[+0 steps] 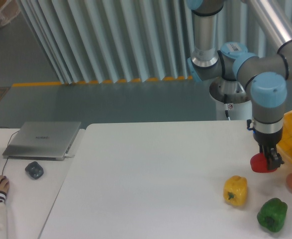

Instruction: Place the red peppers in a basket

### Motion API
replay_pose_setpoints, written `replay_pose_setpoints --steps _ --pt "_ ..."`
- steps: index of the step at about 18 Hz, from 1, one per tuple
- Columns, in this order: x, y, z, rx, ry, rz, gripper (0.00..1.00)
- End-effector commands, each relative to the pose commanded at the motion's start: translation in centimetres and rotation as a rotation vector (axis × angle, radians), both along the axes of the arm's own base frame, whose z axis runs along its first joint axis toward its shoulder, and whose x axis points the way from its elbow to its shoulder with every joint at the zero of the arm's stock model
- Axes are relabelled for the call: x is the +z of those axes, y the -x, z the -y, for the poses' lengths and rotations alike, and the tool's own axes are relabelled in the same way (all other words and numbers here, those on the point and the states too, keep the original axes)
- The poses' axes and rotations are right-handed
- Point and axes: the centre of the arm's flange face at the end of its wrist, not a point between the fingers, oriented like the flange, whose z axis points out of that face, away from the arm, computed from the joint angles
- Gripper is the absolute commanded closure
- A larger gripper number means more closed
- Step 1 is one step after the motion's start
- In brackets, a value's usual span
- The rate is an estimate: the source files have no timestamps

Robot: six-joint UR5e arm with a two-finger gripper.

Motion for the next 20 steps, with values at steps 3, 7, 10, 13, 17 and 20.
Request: replay_pose_setpoints --steps 3,7,10,13,17,20 --pt "1.5 3.5 5.2 -0.098 -0.034 0.055 0.49" --pt "1.9 5.6 7.7 -0.161 -0.047 0.056 0.49" --pt "0.8 6.7 10.4 -0.318 0.03 0.097 0.5" --pt "-0.2 6.7 11.5 -0.371 0.102 0.116 0.5" --pt "0.0 8.3 13.3 -0.459 0.088 0.12 0.49" --pt "0.3 8.7 13.3 -0.487 0.091 0.114 0.47"
